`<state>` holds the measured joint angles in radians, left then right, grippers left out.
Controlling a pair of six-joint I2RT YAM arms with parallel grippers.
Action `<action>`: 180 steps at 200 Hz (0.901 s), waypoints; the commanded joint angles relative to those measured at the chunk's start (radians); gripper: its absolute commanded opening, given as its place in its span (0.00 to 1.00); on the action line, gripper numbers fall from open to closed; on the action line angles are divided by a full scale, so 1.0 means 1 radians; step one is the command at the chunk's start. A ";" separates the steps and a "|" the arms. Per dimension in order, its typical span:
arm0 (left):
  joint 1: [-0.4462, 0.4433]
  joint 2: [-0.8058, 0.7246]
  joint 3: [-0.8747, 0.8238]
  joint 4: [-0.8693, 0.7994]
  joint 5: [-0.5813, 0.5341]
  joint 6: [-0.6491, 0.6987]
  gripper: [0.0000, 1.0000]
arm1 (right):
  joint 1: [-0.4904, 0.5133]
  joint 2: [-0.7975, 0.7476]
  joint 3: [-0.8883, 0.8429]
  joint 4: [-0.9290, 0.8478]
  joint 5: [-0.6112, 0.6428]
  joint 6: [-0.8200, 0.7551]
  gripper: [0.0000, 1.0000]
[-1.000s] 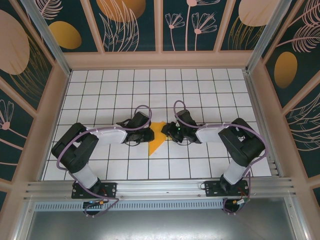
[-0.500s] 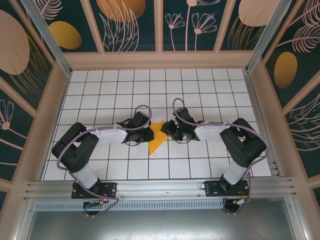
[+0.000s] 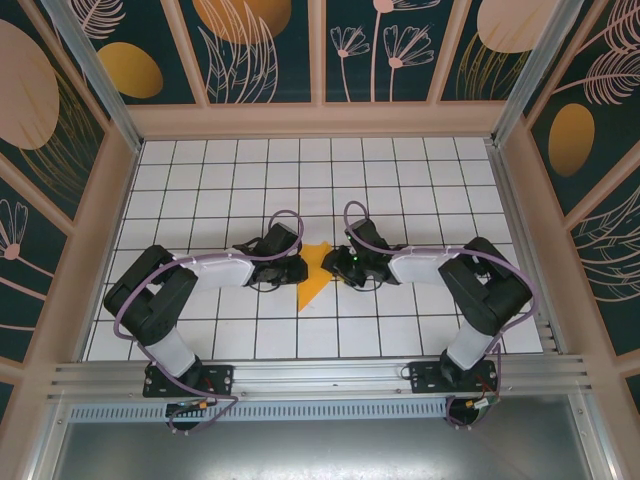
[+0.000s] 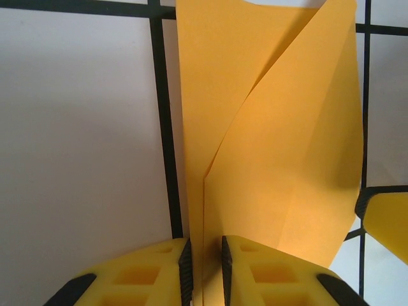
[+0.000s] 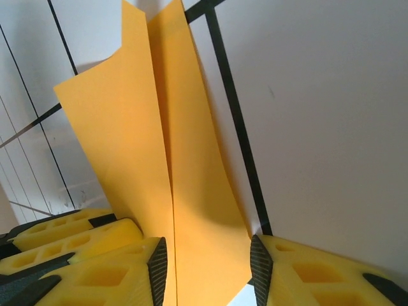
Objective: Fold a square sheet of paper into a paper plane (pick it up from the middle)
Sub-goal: Turn over the paper at the center of the table.
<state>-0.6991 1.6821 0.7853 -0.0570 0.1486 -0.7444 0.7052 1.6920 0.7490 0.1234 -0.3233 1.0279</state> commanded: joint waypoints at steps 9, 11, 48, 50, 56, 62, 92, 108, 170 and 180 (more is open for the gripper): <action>-0.015 0.071 -0.027 0.044 0.052 -0.007 0.24 | 0.020 0.055 0.051 -0.006 -0.019 -0.002 0.42; -0.015 0.071 -0.026 0.045 0.052 -0.007 0.24 | 0.020 0.058 0.052 -0.005 -0.021 -0.003 0.42; -0.014 0.077 -0.032 0.054 0.062 -0.011 0.24 | 0.019 0.091 0.085 0.039 -0.056 -0.010 0.42; -0.015 0.077 -0.033 0.054 0.062 -0.011 0.24 | 0.018 0.092 0.086 0.040 -0.056 -0.009 0.42; -0.014 0.075 -0.035 0.055 0.062 -0.010 0.24 | 0.018 0.094 0.092 0.047 -0.054 -0.012 0.42; -0.015 0.073 -0.036 0.055 0.062 -0.010 0.23 | 0.019 0.096 0.094 0.061 -0.056 -0.016 0.43; -0.015 0.063 -0.048 0.063 0.061 -0.016 0.23 | 0.005 0.100 0.094 0.125 -0.059 -0.032 0.45; -0.015 0.058 -0.053 0.063 0.058 -0.018 0.23 | -0.017 0.101 0.088 0.168 -0.064 -0.049 0.47; -0.015 0.047 -0.060 0.065 0.052 -0.023 0.23 | -0.066 0.185 0.144 0.218 -0.190 -0.158 0.46; -0.015 0.047 -0.060 0.065 0.051 -0.024 0.23 | -0.066 0.186 0.140 0.219 -0.198 -0.157 0.44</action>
<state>-0.6991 1.6707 0.7589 -0.0212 0.1490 -0.7528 0.6388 1.8565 0.8711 0.3046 -0.4564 0.9192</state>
